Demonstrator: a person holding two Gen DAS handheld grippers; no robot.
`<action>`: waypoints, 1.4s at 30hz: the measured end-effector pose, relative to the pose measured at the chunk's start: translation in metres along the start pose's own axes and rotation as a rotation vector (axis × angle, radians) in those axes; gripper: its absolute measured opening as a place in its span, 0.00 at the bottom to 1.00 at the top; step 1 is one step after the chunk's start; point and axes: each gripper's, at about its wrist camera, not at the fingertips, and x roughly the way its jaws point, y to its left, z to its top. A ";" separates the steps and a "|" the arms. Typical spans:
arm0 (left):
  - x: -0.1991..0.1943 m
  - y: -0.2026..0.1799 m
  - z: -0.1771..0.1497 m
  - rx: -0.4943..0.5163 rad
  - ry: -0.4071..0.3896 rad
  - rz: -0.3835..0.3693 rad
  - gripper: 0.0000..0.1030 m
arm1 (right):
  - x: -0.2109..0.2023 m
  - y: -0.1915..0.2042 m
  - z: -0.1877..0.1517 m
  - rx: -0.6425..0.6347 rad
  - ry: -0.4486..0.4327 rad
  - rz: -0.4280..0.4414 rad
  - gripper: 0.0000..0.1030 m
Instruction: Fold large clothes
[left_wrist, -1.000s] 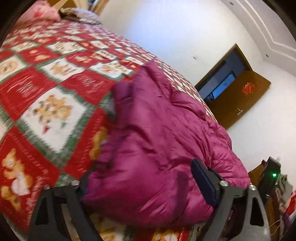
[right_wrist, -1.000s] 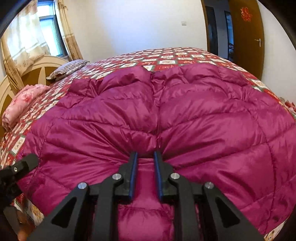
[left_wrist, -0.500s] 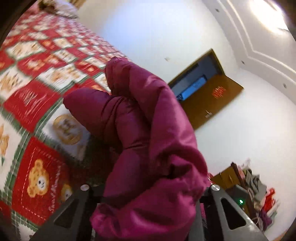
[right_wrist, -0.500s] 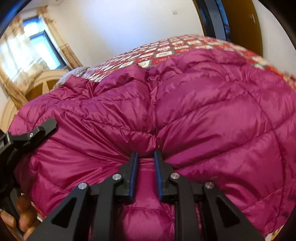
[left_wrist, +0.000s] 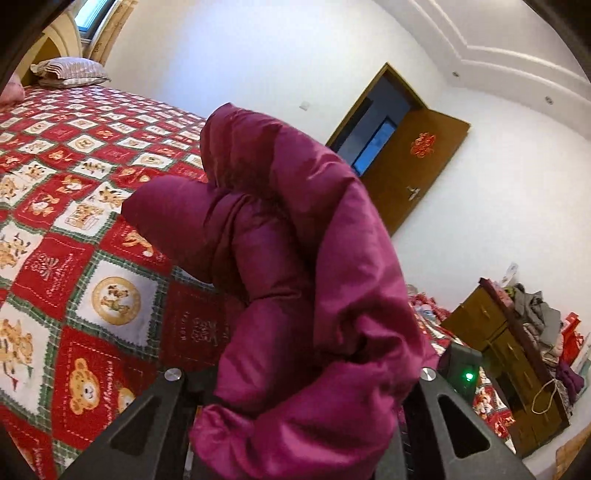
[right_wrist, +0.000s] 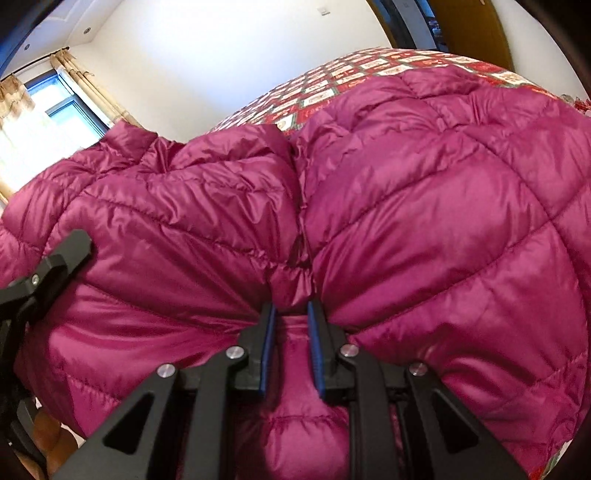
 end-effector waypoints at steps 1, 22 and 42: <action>0.002 0.002 0.002 0.000 0.003 0.010 0.18 | 0.000 0.000 0.002 0.001 0.001 0.004 0.20; 0.001 0.036 -0.001 -0.178 0.003 -0.083 0.18 | 0.003 -0.004 0.012 0.030 0.021 0.002 0.20; -0.066 0.081 0.015 -0.198 -0.121 -0.078 0.18 | 0.052 0.068 0.000 -0.042 0.133 0.125 0.20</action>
